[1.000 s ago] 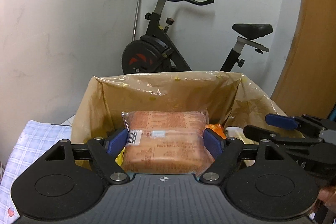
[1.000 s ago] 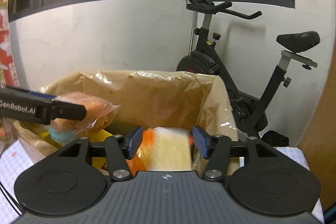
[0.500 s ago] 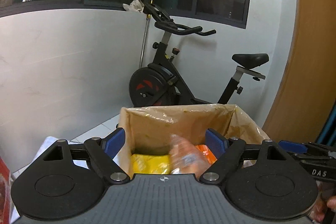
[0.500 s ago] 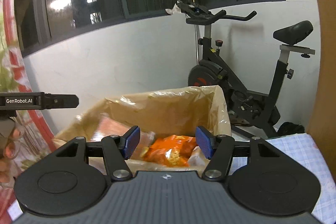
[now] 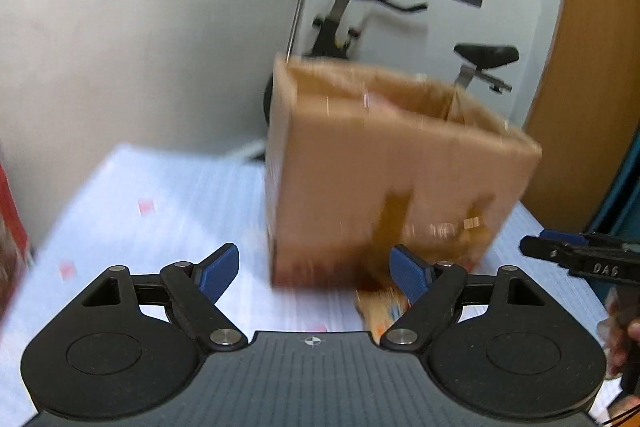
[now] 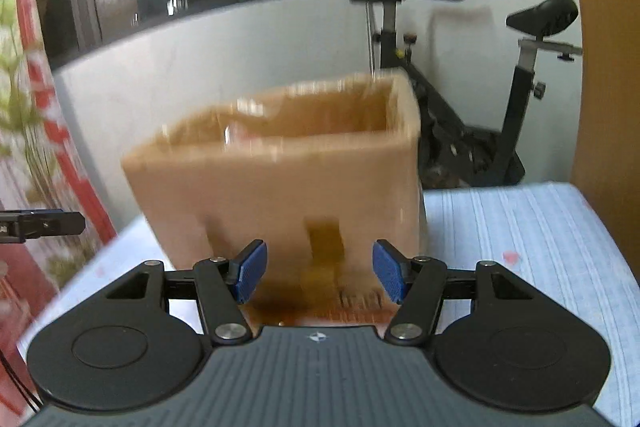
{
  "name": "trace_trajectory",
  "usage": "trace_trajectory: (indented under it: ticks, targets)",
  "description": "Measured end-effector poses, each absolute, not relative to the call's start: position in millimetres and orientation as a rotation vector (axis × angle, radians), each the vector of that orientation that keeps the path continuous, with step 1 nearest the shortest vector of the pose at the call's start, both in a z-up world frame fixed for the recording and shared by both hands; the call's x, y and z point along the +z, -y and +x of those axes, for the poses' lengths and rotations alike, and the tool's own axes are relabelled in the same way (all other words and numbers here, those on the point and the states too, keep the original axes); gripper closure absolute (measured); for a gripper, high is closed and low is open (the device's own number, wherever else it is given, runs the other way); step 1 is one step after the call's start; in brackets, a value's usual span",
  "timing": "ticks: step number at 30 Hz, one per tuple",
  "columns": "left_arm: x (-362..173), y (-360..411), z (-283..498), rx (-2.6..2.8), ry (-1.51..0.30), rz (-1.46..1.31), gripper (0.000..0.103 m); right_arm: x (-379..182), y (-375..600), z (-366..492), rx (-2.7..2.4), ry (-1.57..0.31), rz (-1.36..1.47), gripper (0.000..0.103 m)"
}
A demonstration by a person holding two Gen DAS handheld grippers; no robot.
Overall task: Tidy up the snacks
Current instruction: 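Move the left tool to the red sauce packet while the right tool approaches the dark wrapped ball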
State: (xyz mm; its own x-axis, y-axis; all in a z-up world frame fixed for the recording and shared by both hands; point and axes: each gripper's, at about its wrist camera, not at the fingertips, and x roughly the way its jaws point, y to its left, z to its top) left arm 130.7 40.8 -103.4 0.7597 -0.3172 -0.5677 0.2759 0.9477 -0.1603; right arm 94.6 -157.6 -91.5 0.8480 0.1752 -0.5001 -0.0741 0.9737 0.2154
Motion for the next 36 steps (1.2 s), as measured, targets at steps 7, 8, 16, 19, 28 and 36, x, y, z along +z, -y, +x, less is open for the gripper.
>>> trace_trajectory:
  ticks: [7,8,16,19,28,36]
  targets:
    - [-145.4,-29.9,111.3,-0.304,-0.687,-0.043,0.021,-137.0,137.9,73.9,0.182,-0.675,0.14,0.041]
    - [-148.3,-29.1,108.0,-0.304,-0.688,-0.038,0.021,-143.5,134.2,72.0,0.196,-0.707,0.129,0.041]
    - [-175.8,-15.4,94.2,-0.414,-0.768,0.015,0.022,-180.8,115.8,62.7,0.212,-0.879,0.099,0.041]
    - [-186.2,-10.5,89.0,-0.475,-0.803,0.047,0.023,-184.8,110.9,62.8,0.206,-0.9,0.085,0.041]
    - [-205.7,12.6,74.3,-0.638,-0.873,0.13,0.023,-190.8,108.5,65.2,0.227,-0.914,0.075,0.052]
    - [-225.5,24.0,72.9,-0.644,-0.929,0.218,0.023,-192.8,109.5,66.5,0.228,-0.908,0.085,0.053]
